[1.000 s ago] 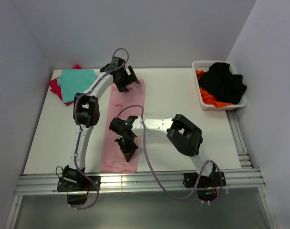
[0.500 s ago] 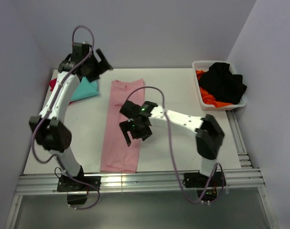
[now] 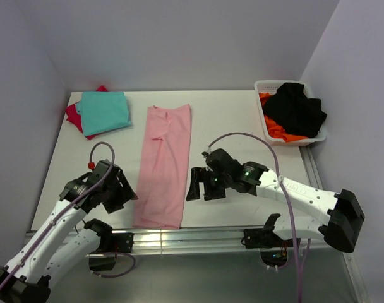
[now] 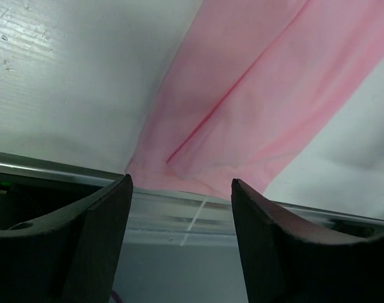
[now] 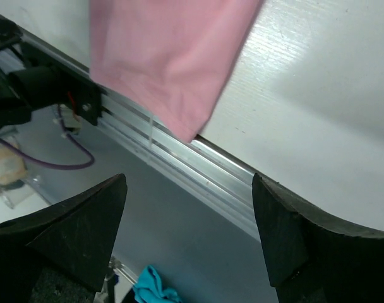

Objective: Fold and stack the t-shirts
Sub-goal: Fold the tshirt

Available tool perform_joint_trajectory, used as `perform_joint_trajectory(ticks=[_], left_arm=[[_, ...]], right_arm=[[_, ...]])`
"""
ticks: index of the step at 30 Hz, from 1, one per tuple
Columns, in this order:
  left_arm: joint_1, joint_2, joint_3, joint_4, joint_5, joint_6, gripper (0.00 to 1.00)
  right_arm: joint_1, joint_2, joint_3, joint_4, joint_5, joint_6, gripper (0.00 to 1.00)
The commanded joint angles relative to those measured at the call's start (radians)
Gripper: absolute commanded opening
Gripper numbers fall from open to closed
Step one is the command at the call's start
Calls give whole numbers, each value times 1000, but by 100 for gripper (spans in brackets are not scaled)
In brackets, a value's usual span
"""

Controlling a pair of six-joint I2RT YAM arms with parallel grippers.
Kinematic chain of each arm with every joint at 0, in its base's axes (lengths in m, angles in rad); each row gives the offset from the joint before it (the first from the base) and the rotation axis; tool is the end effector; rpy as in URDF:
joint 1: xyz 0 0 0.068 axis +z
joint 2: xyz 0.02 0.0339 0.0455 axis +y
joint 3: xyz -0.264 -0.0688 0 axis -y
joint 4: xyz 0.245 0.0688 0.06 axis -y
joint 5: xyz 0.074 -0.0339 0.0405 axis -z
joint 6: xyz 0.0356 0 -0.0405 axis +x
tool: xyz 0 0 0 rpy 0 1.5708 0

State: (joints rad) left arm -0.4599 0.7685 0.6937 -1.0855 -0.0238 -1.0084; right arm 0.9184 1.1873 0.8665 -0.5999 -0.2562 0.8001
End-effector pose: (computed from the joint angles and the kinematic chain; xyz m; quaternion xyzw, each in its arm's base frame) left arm 0.1104 -0.0537 0.2380 -0.2675 0.9417 -0.1279 0.1591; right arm 0.1375 0.1948 0.2517 -0.0963 0.9358 0.3189 0.1151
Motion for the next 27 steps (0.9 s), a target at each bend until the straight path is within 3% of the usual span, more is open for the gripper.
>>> perform_joint_trajectory(ticks=[1, 4, 9, 13, 21, 27], left_arm=[[-25, -46, 7, -42, 5, -55, 67], [-36, -15, 36, -86, 5, -81, 66], [-69, 15, -19, -88, 89, -231, 81], [-92, 40, -94, -48, 53, -298, 85], [-111, 2, -269, 79, 51, -455, 76], [-121, 34, -336, 159, 47, -499, 65]], right_arm=[[-9, -84, -46, 135, -11, 111, 86], [-9, -121, -121, 179, 3, 221, 86], [-9, -190, -155, 189, 51, 365, 85], [-9, -256, -130, 128, 104, 424, 84], [-6, -420, -150, -53, 193, 475, 83], [-6, -518, -227, -71, 192, 524, 82]])
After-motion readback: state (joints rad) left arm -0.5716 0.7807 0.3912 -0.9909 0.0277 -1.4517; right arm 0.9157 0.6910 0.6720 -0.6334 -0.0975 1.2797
